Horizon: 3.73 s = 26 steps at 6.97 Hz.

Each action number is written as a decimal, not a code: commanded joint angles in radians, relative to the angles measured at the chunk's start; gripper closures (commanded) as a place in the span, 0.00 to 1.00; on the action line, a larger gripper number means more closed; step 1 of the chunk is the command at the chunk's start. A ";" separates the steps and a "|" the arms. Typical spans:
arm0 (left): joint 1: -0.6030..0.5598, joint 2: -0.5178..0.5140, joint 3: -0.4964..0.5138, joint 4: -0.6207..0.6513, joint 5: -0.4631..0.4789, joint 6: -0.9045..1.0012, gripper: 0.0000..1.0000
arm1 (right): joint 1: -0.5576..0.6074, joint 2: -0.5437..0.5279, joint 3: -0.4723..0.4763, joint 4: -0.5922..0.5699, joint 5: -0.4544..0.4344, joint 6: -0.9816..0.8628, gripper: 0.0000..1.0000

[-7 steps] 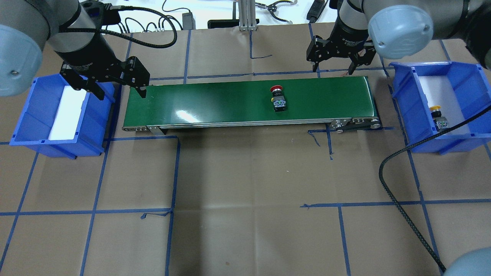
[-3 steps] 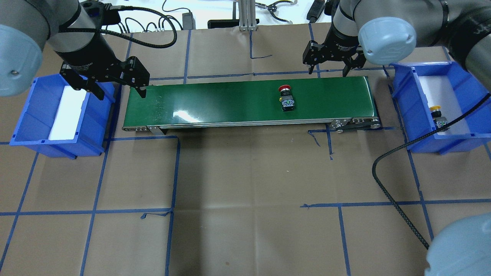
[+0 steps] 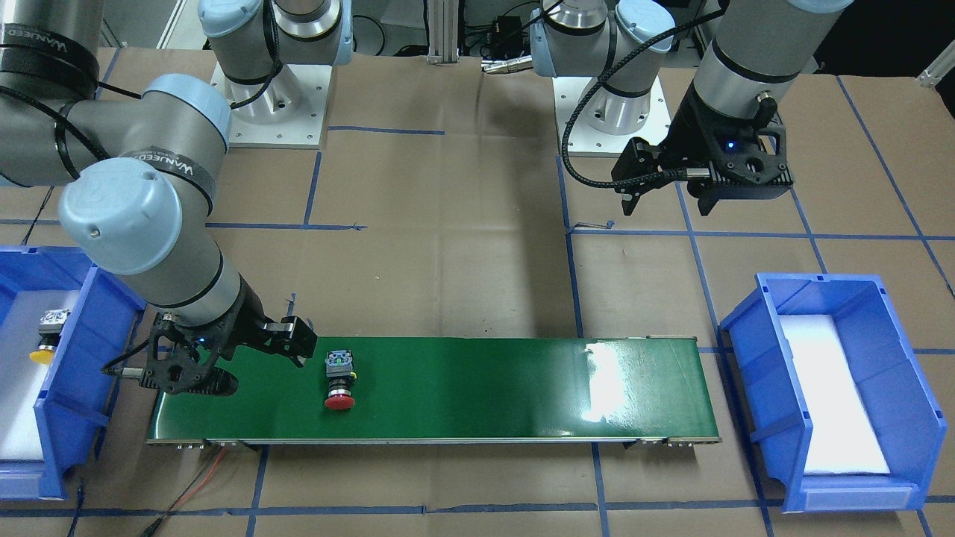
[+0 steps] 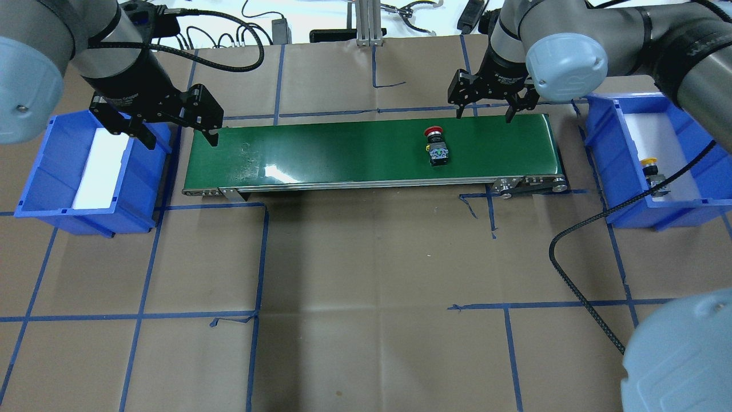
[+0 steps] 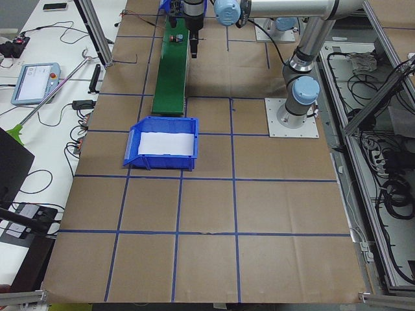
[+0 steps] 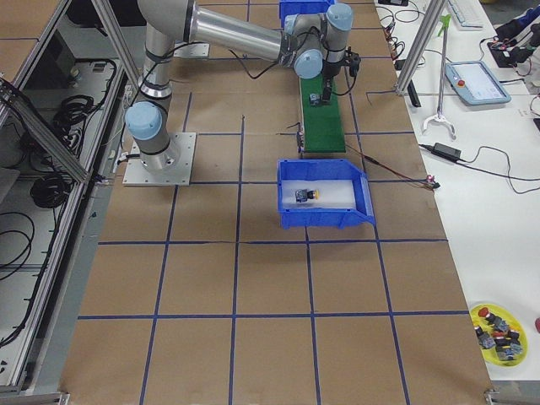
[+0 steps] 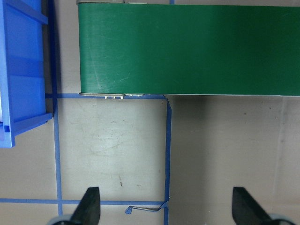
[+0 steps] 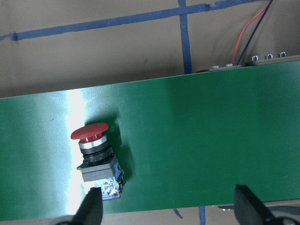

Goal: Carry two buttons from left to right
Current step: 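Move the right gripper over the red button and close on it, then lift the red button with the right gripper and carry it to the bin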

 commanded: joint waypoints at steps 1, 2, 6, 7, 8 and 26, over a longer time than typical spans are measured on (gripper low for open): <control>0.000 0.000 0.000 0.000 -0.001 0.000 0.00 | 0.001 0.012 0.001 0.001 0.000 0.002 0.01; 0.000 0.000 0.002 0.000 0.000 0.000 0.00 | 0.001 0.021 0.001 0.001 0.000 0.002 0.01; 0.000 0.000 0.002 0.000 -0.001 0.000 0.00 | 0.001 0.037 0.047 -0.002 0.000 0.002 0.01; 0.002 0.000 0.003 0.000 -0.001 0.000 0.00 | -0.001 0.060 0.047 -0.003 0.002 -0.001 0.01; 0.002 0.000 0.003 0.000 -0.001 0.000 0.00 | -0.001 0.083 0.047 -0.043 0.000 -0.008 0.01; 0.002 -0.002 0.011 0.000 -0.001 0.002 0.00 | -0.498 0.070 -0.166 0.114 -0.089 -0.861 0.97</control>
